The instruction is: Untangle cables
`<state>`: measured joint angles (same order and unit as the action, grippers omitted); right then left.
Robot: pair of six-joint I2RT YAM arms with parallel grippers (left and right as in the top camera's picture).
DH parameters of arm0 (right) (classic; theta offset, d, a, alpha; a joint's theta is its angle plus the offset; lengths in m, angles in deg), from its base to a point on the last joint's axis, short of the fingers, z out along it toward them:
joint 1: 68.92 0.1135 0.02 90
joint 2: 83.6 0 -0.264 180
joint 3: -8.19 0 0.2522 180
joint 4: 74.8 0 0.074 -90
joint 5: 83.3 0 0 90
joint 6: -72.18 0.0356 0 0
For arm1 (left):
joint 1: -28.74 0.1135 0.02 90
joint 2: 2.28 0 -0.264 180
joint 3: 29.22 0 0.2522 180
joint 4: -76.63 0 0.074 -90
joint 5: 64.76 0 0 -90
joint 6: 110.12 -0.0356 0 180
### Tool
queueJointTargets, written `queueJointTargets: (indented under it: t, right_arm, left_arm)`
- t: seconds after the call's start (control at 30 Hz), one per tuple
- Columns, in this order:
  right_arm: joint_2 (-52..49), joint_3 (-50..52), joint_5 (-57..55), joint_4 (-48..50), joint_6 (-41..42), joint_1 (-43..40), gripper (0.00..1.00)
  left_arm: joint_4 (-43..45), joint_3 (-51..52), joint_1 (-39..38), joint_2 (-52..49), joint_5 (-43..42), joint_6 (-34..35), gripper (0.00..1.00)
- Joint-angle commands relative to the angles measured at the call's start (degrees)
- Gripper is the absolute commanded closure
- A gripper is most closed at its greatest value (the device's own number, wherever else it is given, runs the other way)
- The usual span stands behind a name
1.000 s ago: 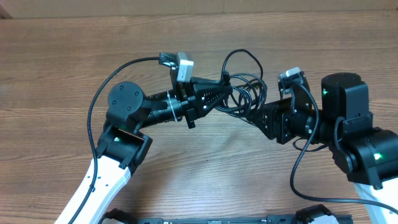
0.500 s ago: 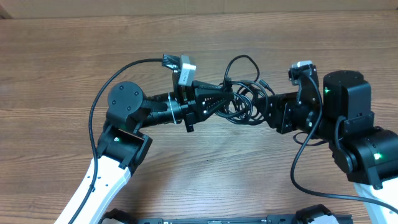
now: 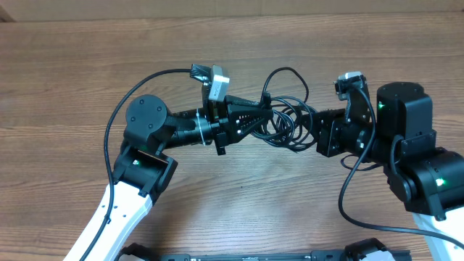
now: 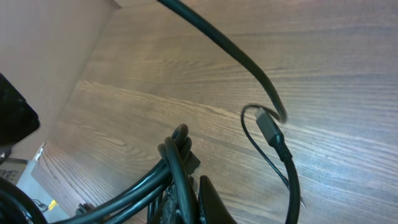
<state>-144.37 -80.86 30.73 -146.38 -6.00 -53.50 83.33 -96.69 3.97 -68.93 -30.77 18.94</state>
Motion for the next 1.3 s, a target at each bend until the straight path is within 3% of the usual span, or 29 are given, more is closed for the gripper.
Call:
queueJointTargets:
  t: [0.0,0.27,0.4,0.87,1.27]
  right_arm:
    - [1.01,-0.92,-0.09,1.66,0.20,-0.04,0.96]
    - [6.38,-0.92,1.75,3.85,0.20,-0.04,0.96]
    - [8.57,-0.92,1.77,4.98,0.26,-0.04,0.96]
    - [9.07,-0.92,1.77,11.28,6.38,-0.04,0.96]
    - [5.44,-0.92,1.75,9.70,9.46,-0.04,0.96]
  left_arm:
    - [-2.16,-0.55,-0.37,0.74,0.31,1.03,0.96]
    - [-13.90,-0.55,-0.37,0.74,14.38,4.70,0.96]
    - [-16.37,-0.55,-0.37,0.74,17.20,5.95,0.96]
    - [-17.27,-0.55,-0.68,0.74,9.44,3.13,0.96]
    - [-16.74,-0.55,-4.44,0.74,10.36,1.57,0.96]
